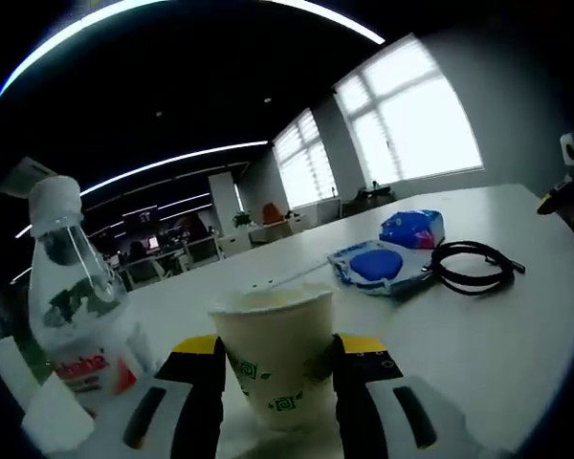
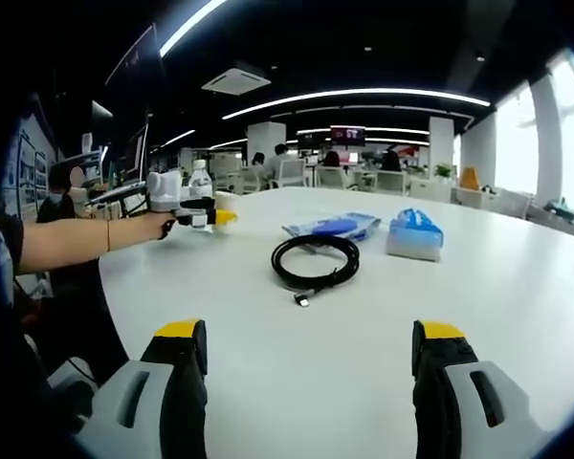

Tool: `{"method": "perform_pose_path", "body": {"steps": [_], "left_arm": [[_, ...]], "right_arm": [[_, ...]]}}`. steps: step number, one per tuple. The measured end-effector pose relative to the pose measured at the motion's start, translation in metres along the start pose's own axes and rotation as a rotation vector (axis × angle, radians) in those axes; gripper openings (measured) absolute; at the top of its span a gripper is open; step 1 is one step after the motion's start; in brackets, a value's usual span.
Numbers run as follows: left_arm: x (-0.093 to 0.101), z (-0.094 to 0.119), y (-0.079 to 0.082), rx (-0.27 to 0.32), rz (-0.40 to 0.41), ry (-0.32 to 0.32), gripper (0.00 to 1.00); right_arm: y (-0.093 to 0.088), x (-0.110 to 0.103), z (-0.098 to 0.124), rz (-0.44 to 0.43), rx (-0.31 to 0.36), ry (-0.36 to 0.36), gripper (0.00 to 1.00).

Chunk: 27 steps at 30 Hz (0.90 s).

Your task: Arrange the tabletop items into an orderly group along one side of the table until the central work area is clear of visible clutter.

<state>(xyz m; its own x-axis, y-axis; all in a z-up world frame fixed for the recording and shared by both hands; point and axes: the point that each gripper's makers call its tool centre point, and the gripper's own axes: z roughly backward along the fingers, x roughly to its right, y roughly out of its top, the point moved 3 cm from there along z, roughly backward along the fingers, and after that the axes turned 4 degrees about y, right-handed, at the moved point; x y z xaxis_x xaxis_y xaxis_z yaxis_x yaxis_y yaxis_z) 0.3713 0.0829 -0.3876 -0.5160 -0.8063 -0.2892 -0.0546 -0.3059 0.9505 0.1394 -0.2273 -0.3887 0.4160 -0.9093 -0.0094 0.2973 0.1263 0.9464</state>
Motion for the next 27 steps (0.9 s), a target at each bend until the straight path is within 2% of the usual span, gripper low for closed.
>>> {"method": "perform_pose_path", "body": {"steps": [3,27], "left_arm": [[-0.0021,0.0013,-0.0028,-0.003,0.022,0.000,0.43],[-0.0024,0.0020,-0.0057,-0.022,0.048,-0.006,0.44]], "right_arm": [[0.0003,-0.0016,-0.0006,0.000,0.001,0.006,0.86],[0.0000,-0.0013,0.0008,-0.005,0.007,0.007,0.86]]}}
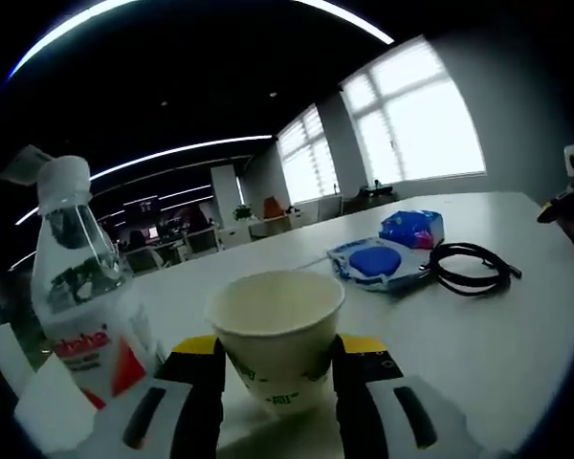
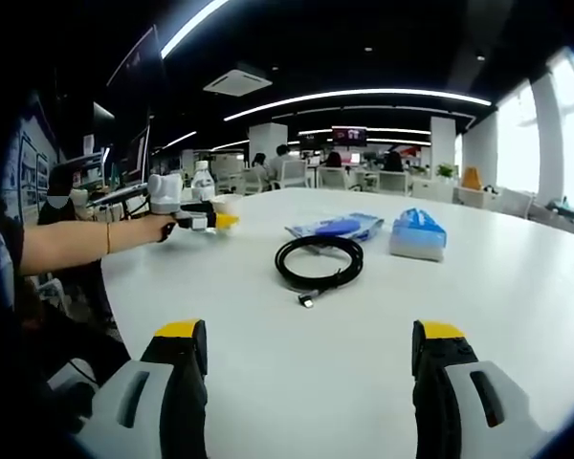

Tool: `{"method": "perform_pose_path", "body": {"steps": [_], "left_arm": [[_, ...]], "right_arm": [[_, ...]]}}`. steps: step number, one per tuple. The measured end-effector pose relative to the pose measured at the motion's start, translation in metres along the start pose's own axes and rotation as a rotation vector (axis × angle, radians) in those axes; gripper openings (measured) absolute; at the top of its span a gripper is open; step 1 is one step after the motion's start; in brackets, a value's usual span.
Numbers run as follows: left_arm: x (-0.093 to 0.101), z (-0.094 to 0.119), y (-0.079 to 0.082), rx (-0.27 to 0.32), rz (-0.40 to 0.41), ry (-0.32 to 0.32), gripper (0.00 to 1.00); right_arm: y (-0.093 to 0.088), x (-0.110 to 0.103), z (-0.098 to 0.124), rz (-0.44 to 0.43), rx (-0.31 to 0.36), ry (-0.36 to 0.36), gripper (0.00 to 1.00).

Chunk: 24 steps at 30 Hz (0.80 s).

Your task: Arrange the tabletop items into an orderly group along one side of the table until the central work area is clear of visible clutter.

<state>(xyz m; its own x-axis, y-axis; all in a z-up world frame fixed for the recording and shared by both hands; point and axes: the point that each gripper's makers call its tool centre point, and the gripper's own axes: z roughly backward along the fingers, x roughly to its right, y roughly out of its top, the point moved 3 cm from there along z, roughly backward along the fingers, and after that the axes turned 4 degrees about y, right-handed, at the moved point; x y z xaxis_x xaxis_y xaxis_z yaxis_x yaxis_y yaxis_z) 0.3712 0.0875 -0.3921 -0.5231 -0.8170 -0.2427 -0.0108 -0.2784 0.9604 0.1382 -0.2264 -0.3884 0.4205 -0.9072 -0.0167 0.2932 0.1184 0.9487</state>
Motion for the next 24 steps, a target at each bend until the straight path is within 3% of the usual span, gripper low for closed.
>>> {"method": "perform_pose_path", "body": {"steps": [15,24], "left_arm": [[0.0024,0.0051,-0.0019,-0.026,0.020,-0.015,0.45],[0.0045,0.0079,0.0046,-0.003,0.028,-0.021,0.48]], "right_arm": [[0.0009,-0.0024,-0.0005,0.003,0.001,0.006,0.86],[0.0015,-0.0022,-0.0002,0.002,0.004,0.007,0.86]]}}
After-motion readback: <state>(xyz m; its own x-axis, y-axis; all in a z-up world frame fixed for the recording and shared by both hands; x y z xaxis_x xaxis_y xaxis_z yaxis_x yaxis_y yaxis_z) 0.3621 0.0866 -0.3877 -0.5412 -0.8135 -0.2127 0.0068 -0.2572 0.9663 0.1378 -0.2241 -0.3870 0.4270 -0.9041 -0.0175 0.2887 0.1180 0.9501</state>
